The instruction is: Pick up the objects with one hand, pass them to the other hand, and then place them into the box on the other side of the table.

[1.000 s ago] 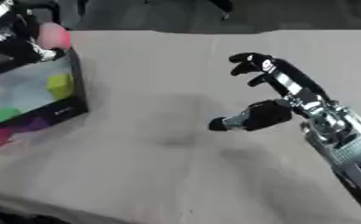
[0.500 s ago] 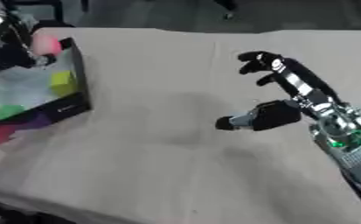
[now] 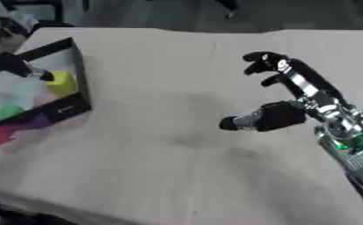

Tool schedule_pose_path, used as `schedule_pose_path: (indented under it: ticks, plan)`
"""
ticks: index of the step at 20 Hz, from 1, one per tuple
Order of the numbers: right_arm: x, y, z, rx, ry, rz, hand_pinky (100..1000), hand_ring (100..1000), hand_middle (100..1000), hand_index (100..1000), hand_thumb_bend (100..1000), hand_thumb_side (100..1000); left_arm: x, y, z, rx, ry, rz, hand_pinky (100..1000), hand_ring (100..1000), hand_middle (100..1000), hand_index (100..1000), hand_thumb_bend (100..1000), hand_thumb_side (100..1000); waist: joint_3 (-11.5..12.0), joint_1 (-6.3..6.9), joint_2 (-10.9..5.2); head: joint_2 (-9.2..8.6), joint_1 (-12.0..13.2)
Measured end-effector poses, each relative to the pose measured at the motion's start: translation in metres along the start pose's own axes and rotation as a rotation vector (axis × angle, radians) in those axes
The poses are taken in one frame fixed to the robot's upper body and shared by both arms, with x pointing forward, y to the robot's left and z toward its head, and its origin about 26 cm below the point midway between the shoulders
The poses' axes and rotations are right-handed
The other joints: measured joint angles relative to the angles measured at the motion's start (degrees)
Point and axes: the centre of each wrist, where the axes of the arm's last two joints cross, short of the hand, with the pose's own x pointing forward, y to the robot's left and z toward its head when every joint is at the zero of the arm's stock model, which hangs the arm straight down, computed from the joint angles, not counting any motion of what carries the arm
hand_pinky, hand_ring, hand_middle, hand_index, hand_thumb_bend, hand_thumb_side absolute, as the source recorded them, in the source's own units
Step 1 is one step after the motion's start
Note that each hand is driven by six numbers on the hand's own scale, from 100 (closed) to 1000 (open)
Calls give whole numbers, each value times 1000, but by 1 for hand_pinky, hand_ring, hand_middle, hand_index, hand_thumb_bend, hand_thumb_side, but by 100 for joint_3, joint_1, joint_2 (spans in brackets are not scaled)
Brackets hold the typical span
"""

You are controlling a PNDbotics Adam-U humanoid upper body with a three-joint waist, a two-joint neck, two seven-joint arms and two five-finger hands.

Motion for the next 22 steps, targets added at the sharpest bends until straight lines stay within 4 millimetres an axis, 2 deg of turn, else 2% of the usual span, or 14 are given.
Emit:
schedule_pose_path:
  ticks: [2,3,4,5,6,7,8,9,10,12,14,15,17,22]
  plan:
    - [1,0,0,-3,-3,-2,760,869,708,879,860,254,-2,1,-1,4,21,-22,798,780,729,763,1000,279,0,0,0,0,-7]
    - [1,-1,1,-6,-4,-4,760,870,706,877,849,245,-2,2,-1,8,27,-26,779,758,724,742,965,380,-1,0,0,0,-9]
    - [1,-2,1,-9,-3,-6,760,870,706,877,844,241,-2,3,-1,14,31,-24,778,757,724,736,948,395,-2,0,0,1,-16]
    - [0,-2,2,-13,-1,-9,760,872,708,873,804,208,-2,5,0,24,28,-10,768,730,744,725,738,539,-4,0,0,2,-31]
    - [0,-3,3,-19,0,-14,761,872,708,873,792,212,-2,6,2,34,16,18,765,724,744,726,702,564,-13,0,0,4,-54]
    - [0,-5,5,-30,1,-23,761,869,712,869,711,275,-1,7,4,45,-2,56,747,692,742,730,483,750,-28,0,0,18,-90]
    - [0,-7,6,-49,7,-35,760,867,713,861,683,302,-2,6,6,55,-21,105,749,691,755,742,434,810,-44,0,0,41,-136]
    - [0,-11,9,-78,15,-47,758,865,715,855,675,319,-2,6,9,67,-41,162,751,694,763,754,586,833,-53,-1,0,57,-185]
    - [0,-14,12,-109,24,-62,757,865,716,855,648,353,-3,6,11,77,-58,218,751,698,770,760,595,795,-68,-5,-1,76,-224]
    - [1,-22,19,-182,38,-93,753,858,712,843,636,349,-6,5,16,98,-86,330,747,704,776,757,620,701,-94,-26,-5,100,-286]
    - [2,-31,26,-262,48,-120,750,854,707,841,644,331,-7,3,21,117,-117,443,743,719,793,763,697,589,-116,-42,-8,101,-331]
    - [1,-35,29,-303,53,-131,743,848,695,831,645,289,-7,2,25,125,-135,502,745,742,817,768,771,509,-123,-42,-8,101,-348]
    - [-4,-43,36,-390,63,-154,735,841,676,820,643,250,-5,-1,32,132,-176,641,741,753,837,768,831,427,-156,-42,-8,101,-375]
    - [-20,-58,52,-597,77,-244,717,830,661,796,646,218,1,-22,51,48,-235,1096,737,769,867,795,873,463,-241,-42,-8,100,-399]
